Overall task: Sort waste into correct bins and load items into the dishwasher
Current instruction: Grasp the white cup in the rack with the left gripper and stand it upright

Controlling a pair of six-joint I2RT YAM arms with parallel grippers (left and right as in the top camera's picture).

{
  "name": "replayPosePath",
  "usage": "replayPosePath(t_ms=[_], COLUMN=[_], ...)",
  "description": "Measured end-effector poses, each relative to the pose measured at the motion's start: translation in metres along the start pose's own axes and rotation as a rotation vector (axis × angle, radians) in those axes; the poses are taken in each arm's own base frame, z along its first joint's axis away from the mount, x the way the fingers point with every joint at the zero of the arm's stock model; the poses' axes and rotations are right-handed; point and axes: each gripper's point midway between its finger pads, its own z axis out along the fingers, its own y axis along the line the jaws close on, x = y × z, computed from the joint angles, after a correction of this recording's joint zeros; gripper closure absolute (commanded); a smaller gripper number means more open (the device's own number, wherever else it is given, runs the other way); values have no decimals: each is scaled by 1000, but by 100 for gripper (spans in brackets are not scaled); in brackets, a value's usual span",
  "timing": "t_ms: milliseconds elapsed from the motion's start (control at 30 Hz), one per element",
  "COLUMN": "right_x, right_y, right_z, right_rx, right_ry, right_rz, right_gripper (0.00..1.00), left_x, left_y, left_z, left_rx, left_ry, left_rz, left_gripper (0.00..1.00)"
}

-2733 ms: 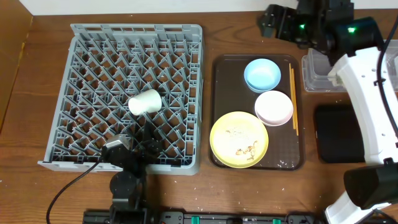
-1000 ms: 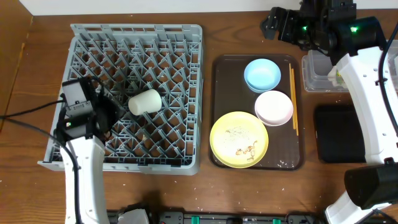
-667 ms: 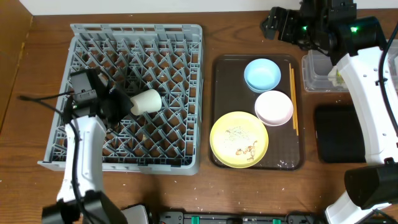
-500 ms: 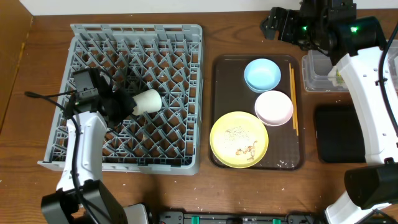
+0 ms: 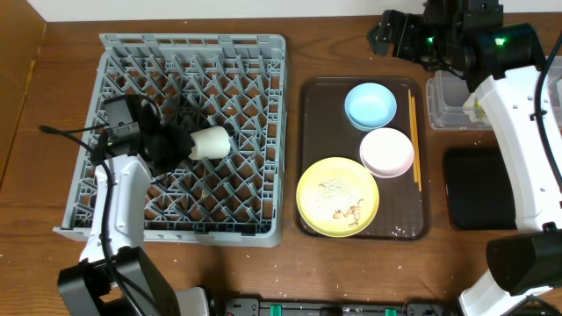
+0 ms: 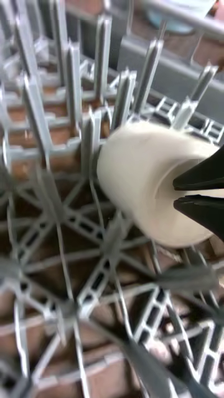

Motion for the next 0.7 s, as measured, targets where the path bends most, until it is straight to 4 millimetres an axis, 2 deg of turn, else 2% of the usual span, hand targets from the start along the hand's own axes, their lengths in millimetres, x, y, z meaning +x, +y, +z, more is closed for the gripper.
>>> replayPosePath(t_ms=[200,433,700], right_x=[0,0,0], right_y=[0,0,0], right_z=[0,0,0], right_rx=[0,0,0], right_ry=[0,0,0], right_rz=[0,0,0], right_gripper=[1,1,1], left_x=[2,11,23], left_y=[-21,-35,-48], left_z=[-1,1,14], left_rx=[117,153,161], left_ry=[21,46,89], left_rz=[35,90,135], left_gripper=[92,92,93])
